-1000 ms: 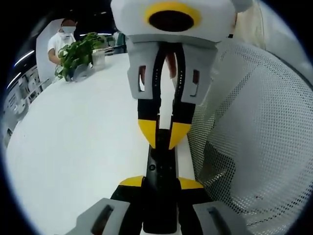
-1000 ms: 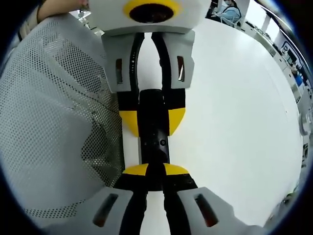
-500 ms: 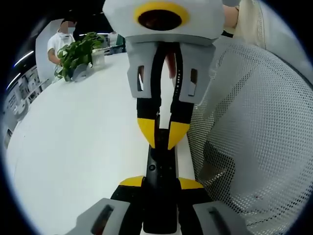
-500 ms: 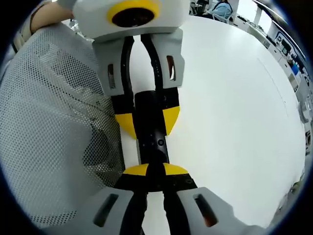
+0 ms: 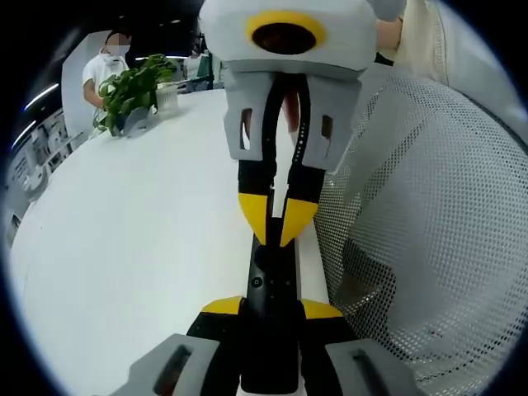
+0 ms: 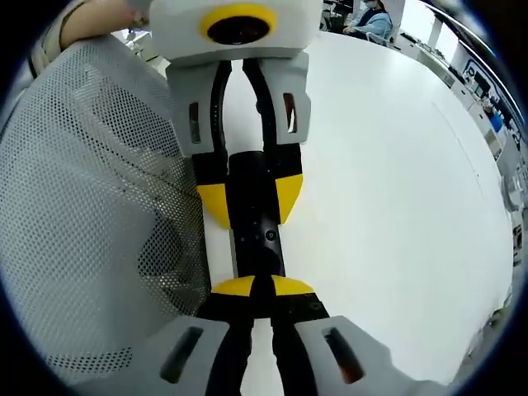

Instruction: Press the specified remote control buttons in sequence, fully releasing each button before pressing the next.

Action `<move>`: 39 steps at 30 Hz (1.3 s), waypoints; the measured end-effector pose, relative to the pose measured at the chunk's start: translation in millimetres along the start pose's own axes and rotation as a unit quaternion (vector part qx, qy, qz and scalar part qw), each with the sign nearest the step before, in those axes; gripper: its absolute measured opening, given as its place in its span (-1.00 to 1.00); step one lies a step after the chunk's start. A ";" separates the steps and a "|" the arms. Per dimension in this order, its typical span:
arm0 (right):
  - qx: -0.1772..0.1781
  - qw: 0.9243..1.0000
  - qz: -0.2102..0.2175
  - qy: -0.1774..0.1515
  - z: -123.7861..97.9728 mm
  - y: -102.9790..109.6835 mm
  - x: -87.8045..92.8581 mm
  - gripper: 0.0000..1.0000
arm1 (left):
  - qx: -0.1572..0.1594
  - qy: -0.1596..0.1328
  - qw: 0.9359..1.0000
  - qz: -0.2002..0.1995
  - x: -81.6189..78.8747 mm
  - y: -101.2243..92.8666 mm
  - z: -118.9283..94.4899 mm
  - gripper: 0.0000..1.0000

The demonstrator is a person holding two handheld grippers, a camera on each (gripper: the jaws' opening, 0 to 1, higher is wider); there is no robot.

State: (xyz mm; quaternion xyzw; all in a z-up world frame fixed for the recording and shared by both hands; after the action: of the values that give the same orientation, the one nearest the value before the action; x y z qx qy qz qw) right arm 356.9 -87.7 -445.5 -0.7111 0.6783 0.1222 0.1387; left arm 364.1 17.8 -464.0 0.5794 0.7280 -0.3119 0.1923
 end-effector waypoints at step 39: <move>0.051 0.993 -0.098 -0.028 5.8 7.8 -10.2 -1.00 | 0.004 -0.007 1.000 -0.007 1.0 0.3 0.0 -0.51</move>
State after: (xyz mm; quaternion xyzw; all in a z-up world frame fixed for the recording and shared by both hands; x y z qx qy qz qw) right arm 348.7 -76.5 -447.4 -0.7624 0.6068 0.0925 0.2050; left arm 364.1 18.5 -464.7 0.5729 0.7293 -0.3203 0.1931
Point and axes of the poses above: the point that each gripper's makers call its tool centre point, and the gripper's own axes: z roughly forward along the fingers, y roughly to its left, x roughly out of its underside, the point moved 7 cm from there along -z, roughly backward along the fingers, and after that the axes turned 12 degrees about -z, right-handed, at the moved point
